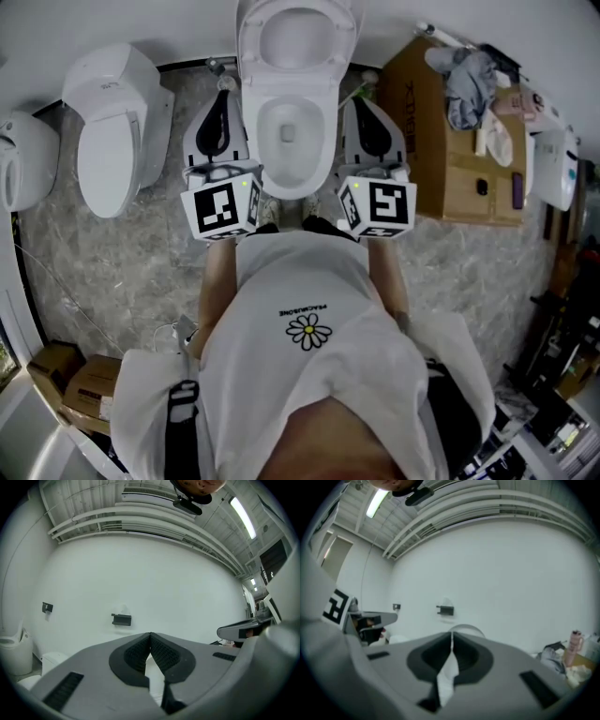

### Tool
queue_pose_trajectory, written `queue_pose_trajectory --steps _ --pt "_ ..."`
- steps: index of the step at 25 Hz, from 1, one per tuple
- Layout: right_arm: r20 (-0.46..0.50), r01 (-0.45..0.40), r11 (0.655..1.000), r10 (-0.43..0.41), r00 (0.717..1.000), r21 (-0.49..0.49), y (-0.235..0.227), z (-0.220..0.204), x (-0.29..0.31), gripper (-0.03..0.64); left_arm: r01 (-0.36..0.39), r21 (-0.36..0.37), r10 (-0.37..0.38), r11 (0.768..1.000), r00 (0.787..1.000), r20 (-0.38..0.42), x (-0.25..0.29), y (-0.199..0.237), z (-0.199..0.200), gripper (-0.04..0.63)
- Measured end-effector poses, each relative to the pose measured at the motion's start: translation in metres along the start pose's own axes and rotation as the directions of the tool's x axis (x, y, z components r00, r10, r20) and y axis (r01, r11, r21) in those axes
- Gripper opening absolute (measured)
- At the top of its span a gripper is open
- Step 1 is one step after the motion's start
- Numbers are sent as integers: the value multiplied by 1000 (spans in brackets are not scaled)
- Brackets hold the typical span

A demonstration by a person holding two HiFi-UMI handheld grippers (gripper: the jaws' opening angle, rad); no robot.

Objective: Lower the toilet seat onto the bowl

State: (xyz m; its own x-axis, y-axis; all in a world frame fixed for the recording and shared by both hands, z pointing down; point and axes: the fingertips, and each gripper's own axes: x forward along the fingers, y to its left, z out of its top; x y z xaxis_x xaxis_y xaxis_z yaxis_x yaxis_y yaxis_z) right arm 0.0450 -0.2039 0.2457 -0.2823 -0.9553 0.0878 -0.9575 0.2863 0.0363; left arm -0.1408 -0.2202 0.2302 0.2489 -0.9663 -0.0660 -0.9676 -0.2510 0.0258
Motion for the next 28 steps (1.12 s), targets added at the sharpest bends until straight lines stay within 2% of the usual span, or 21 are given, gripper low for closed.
queue_pose_trajectory --steps 8,16,20,23,25,28 --pt "-10 -8 1000 8 1000 4 -22 -6 15 32 -19 23 19 1000 1000 3 24 -10 4 21" --pt "-43 -36 999 37 998 11 -30 -21 28 32 -3 59 4 998 1000 -27 35 -18 -6 21" --pt "-49 -26 1000 26 998 2 -45 -22 48 34 15 61 -13 998 999 -39 50 -15 -13 26" --pt "-57 -37 999 38 998 6 -52 -21 68 57 21 72 -17 997 998 -54 67 -5 -19 90" --pt "-75 -58 998 59 995 20 -55 -23 84 135 36 71 -32 997 998 -59 82 0 -21 115" --pt "-90 -59 998 61 994 21 -67 -25 110 143 63 85 -57 994 996 -68 112 4 -28 165"
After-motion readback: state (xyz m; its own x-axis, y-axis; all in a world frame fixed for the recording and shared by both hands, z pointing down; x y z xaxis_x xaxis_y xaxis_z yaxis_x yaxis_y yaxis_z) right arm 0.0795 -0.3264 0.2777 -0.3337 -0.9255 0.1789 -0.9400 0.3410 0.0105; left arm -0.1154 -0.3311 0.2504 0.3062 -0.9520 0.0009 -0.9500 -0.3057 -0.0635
